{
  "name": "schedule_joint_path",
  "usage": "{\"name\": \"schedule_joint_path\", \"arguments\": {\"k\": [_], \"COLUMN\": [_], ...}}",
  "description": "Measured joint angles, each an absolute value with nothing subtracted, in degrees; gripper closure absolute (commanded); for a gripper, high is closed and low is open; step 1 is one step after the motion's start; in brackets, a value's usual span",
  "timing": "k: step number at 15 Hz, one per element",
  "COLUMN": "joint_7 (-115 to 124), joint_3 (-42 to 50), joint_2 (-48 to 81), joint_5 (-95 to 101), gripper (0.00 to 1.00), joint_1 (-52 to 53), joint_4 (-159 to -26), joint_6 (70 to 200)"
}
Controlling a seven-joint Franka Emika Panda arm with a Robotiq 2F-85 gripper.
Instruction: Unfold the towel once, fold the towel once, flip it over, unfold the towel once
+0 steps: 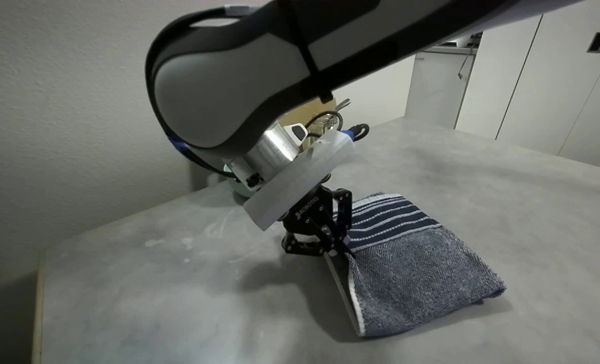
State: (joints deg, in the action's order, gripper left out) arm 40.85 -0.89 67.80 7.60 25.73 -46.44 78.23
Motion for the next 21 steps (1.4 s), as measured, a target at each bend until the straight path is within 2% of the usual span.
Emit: {"name": "schedule_joint_path", "arguments": {"k": [10,21], "joint_7": [16.2,5.1], "joint_3": [-1.2,0.6], "joint_2": [61.6,44.0], "joint_5": [11.7,14.7], "gripper": [0.99,0.99], "joint_1": [26.6,20.7], "joint_4": [-48.2,-73.1], "joint_6": [87.5,98.6]}}
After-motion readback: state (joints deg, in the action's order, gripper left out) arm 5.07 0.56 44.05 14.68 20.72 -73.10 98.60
